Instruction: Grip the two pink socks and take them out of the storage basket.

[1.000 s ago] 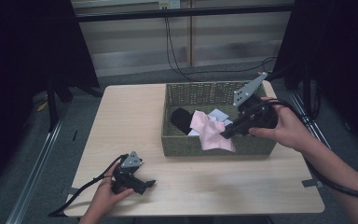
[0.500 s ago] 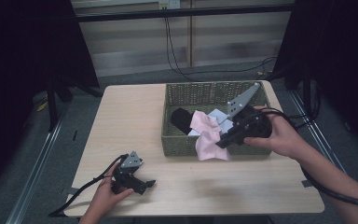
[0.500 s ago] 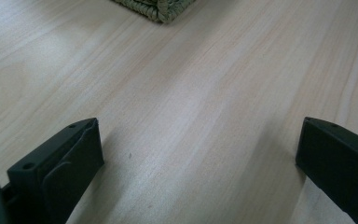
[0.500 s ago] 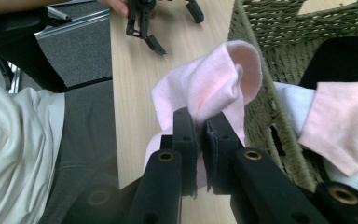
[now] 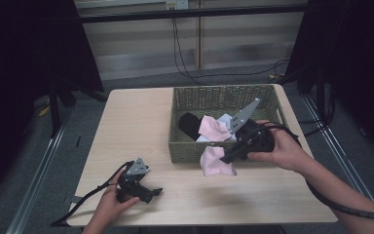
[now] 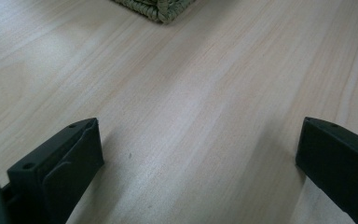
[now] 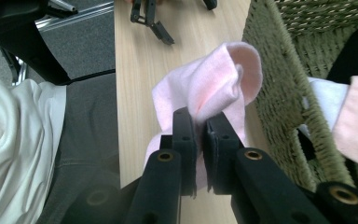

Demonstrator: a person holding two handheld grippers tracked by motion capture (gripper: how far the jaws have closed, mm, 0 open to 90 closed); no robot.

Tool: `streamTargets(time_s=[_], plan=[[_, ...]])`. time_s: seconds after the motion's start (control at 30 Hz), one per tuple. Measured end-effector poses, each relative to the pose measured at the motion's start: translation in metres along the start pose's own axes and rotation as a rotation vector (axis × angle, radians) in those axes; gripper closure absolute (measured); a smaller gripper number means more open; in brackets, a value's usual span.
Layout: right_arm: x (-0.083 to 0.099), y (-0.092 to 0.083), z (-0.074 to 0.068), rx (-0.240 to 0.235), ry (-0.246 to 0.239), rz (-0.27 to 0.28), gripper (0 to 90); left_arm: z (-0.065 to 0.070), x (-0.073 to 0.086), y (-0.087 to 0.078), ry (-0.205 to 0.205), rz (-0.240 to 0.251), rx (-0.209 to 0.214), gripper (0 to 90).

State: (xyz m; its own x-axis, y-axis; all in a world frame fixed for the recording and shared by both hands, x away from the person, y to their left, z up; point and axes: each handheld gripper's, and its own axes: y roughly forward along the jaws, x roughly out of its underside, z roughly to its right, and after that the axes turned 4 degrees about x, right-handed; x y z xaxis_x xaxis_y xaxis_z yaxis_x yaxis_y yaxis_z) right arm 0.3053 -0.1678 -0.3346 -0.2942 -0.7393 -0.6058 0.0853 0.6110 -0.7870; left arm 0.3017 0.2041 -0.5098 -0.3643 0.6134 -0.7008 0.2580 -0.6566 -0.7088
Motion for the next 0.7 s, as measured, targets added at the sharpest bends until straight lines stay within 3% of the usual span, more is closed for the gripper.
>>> streamTargets(time_s=[0.33, 0.47, 0.7], plan=[[0.006, 0.012, 0.001, -0.005, 0.007, -0.012, 80.9, 0.0, 0.0, 0.0, 0.0, 0.0, -0.001, 0.0], [0.008, 0.014, 0.001, -0.017, 0.023, -0.015, 70.8, 0.0, 0.0, 0.0, 0.0, 0.001, -0.001, 0.0], [0.008, 0.009, 0.002, -0.003, 0.041, -0.009, 62.8, 0.0, 0.0, 0.0, 0.0, 0.001, 0.0, 0.0]])
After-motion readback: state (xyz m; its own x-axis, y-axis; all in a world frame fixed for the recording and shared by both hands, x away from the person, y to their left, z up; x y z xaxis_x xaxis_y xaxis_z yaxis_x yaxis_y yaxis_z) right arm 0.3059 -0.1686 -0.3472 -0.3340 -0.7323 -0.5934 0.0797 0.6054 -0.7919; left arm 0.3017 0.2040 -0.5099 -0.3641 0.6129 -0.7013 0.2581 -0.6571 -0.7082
